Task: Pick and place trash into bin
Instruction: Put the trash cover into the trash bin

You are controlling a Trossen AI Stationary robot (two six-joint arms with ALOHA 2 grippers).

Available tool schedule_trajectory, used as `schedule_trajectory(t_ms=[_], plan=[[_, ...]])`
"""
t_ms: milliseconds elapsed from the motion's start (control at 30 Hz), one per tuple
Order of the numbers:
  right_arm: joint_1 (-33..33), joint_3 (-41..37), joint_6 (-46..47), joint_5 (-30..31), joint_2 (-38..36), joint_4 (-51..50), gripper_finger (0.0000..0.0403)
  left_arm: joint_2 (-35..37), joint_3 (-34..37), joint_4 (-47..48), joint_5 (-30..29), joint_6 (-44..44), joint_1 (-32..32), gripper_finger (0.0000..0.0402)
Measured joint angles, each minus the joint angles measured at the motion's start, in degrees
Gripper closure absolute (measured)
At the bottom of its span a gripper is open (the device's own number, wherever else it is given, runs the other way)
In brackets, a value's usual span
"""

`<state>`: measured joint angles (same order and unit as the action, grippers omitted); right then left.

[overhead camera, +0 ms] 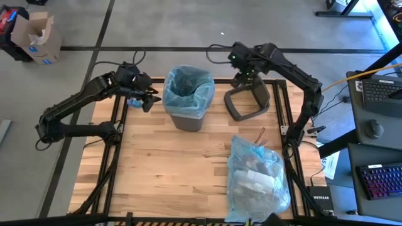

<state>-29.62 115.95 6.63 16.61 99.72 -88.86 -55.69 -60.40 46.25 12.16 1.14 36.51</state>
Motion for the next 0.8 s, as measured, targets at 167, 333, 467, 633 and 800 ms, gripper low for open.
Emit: schedule_trajectory(t_ms=[167,333,467,633,800], plan=[[-7.33,-3.23,2.83,1.36,0.04,-1.15,0.0154,0.21,0.00,1.55,-0.01,1.27,-0.03,0.0208],[-12.86,-7.94,3.73,0.51,0.07,-1.14,0.0120,0.25,0.00,4.42,-0.04,2.36,-0.02,0.0208],[-15.37,-12.84,3.66,0.20,0.07,-1.20,0.0123,0.30,0.00,4.75,-0.04,2.52,-0.02,0.0208],[-17.05,-18.94,3.19,-1.24,0.07,-1.18,0.0145,0.30,0.00,4.75,-0.04,3.39,-0.02,0.0208],[-18.70,-24.95,1.87,0.22,0.07,-0.78,0.0191,0.30,0.00,4.48,0.00,3.50,-0.02,0.0208]])
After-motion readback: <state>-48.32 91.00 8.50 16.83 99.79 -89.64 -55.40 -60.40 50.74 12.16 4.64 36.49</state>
